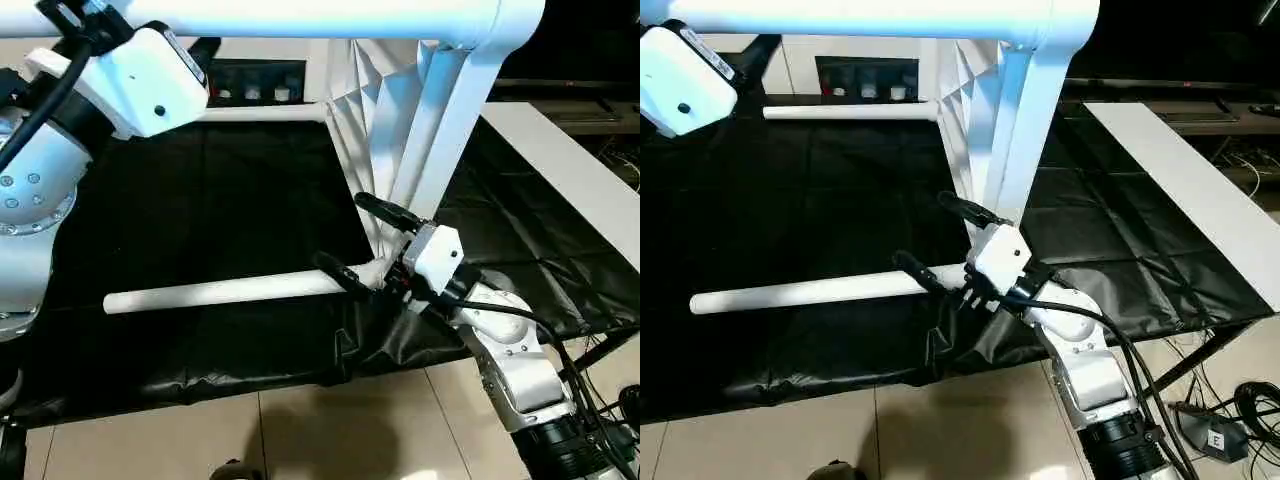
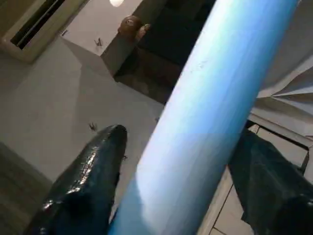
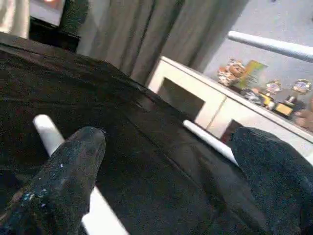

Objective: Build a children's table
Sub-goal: Flip table

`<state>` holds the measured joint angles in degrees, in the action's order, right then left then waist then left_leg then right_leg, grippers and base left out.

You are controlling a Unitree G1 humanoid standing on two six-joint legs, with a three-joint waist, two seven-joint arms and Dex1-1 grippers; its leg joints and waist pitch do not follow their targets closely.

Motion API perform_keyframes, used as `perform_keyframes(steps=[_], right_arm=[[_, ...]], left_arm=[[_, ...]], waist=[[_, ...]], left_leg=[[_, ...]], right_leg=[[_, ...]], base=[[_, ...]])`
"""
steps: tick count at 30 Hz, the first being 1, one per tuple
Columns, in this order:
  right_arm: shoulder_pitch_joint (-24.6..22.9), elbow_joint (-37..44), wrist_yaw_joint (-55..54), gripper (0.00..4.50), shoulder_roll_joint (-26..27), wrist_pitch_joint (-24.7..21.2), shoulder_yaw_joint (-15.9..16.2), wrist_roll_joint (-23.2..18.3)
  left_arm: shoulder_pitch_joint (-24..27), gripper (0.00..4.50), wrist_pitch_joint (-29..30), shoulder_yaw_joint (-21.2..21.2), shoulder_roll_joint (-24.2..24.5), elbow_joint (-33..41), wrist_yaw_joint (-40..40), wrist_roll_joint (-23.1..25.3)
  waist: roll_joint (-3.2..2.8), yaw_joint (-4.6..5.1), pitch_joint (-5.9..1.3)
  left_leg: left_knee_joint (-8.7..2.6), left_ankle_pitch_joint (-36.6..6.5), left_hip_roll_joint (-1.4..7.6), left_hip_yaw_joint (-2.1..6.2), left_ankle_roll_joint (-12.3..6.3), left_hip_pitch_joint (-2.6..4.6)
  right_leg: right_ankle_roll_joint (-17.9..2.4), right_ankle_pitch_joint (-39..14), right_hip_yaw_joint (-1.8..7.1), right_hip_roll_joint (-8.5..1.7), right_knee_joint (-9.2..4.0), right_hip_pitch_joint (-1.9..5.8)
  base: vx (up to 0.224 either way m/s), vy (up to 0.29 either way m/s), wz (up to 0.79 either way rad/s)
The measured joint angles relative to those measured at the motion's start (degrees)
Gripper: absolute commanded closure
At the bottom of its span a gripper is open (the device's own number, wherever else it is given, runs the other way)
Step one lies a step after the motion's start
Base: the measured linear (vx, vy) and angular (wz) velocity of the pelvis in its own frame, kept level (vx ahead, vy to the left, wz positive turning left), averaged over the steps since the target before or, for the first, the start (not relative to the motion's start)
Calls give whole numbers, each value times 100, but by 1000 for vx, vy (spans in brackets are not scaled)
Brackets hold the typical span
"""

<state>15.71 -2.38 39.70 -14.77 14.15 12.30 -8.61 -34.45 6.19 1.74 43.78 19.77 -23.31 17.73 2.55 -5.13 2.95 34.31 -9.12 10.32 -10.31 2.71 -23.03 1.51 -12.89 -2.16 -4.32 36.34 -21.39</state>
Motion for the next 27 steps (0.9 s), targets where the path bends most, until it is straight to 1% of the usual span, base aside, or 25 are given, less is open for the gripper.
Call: perform_keyframes(steps=[1,3,4,5,10,13,19,27], right_arm=[[-1,0,29,0,1,4,2,-39],[-1,3,63,0,5,5,2,-94],[-2,10,85,0,9,6,1,-142],[-2,10,96,0,18,6,1,-175],[-21,250,217,0,196,31,-53,-613],[-33,357,264,0,229,83,-65,-753],[-68,568,444,0,283,285,-65,-988],[-199,658,527,0,286,379,-64,-1110]], left_arm=[[2,133,61,8,-23,9,-2,-1],[12,135,139,26,-44,23,-22,7],[39,156,184,28,-47,24,-29,10],[40,166,209,29,-51,25,-29,7],[75,184,303,35,-16,58,-91,76],[91,190,372,35,14,86,-153,119],[99,200,614,69,-8,132,-218,119],[99,201,874,148,-118,137,-279,117]], waist=[[0,0,0],[0,0,0],[-2,-2,1],[-2,-4,1],[-9,-9,4],[-14,-7,4],[-50,-5,8],[-76,1,-1]], left_leg=[[0,0,0,0,0,0],[0,0,0,0,0,0],[0,0,0,0,0,0],[0,0,0,0,0,0],[0,0,0,1,0,0],[0,0,0,1,0,0],[-1,0,-1,1,0,1],[-1,1,-4,1,1,0]], right_leg=[[-1,0,0,0,0,0],[-1,1,0,0,0,0],[-2,1,0,0,0,0],[-2,1,-1,0,1,0],[-1,1,0,0,1,-1],[-1,1,0,0,1,-1],[-1,1,2,-2,13,-8],[0,0,6,-4,36,-29]], base=[[0,0,0],[0,0,0],[0,0,0],[0,0,0],[0,0,0],[0,0,0],[0,0,0],[0,0,0]])
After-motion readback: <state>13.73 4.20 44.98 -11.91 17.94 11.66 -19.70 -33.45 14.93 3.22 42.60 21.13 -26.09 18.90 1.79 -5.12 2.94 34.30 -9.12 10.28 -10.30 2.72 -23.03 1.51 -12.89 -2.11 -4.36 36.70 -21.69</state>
